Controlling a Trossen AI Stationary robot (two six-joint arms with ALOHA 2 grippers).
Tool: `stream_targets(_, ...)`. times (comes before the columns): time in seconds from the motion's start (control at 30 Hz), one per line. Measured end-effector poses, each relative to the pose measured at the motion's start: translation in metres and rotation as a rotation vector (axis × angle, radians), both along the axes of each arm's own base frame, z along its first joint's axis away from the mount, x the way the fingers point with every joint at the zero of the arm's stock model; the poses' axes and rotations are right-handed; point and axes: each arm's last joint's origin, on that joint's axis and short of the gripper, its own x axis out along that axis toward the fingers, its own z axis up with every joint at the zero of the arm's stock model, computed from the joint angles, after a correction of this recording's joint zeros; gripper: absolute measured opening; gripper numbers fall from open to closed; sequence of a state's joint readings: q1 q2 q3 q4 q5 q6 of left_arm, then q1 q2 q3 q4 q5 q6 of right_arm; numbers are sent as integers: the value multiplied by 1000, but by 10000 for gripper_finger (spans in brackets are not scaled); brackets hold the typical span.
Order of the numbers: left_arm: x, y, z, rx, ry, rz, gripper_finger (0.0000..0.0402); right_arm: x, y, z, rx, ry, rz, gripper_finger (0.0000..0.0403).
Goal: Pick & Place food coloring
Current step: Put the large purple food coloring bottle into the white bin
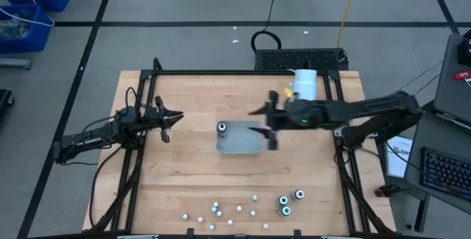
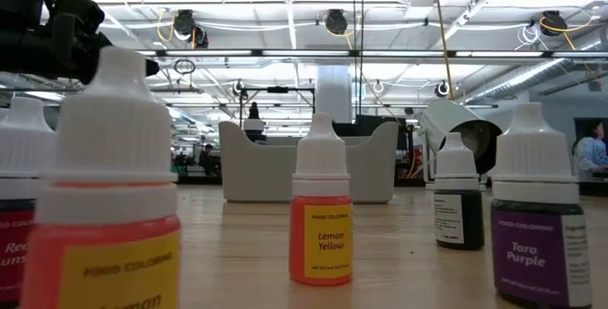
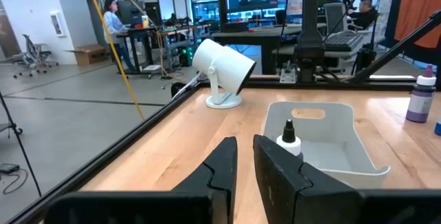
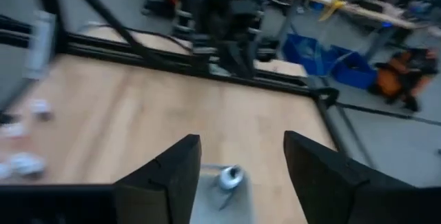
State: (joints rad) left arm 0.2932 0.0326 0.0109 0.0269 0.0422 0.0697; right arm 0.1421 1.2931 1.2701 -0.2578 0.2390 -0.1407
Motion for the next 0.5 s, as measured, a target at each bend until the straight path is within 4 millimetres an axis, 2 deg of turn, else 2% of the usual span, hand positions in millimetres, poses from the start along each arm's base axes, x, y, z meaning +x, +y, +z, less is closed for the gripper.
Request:
stream_targets(0.1, 0, 0, 0, -9, -2, 0, 58, -32, 12, 8, 64, 39, 37, 183)
stream_targets(0.2, 0, 0, 0, -27, -7, 0, 58, -57, 22, -1, 89, 80, 83, 174)
stream_targets(0.33, 0, 0, 0, -28, -7, 0, 58, -80, 30, -36, 109, 115, 138, 169)
stream_targets(0.5, 0, 0, 0, -28, -6, 0, 58, -98, 35, -96, 147, 108, 178, 171)
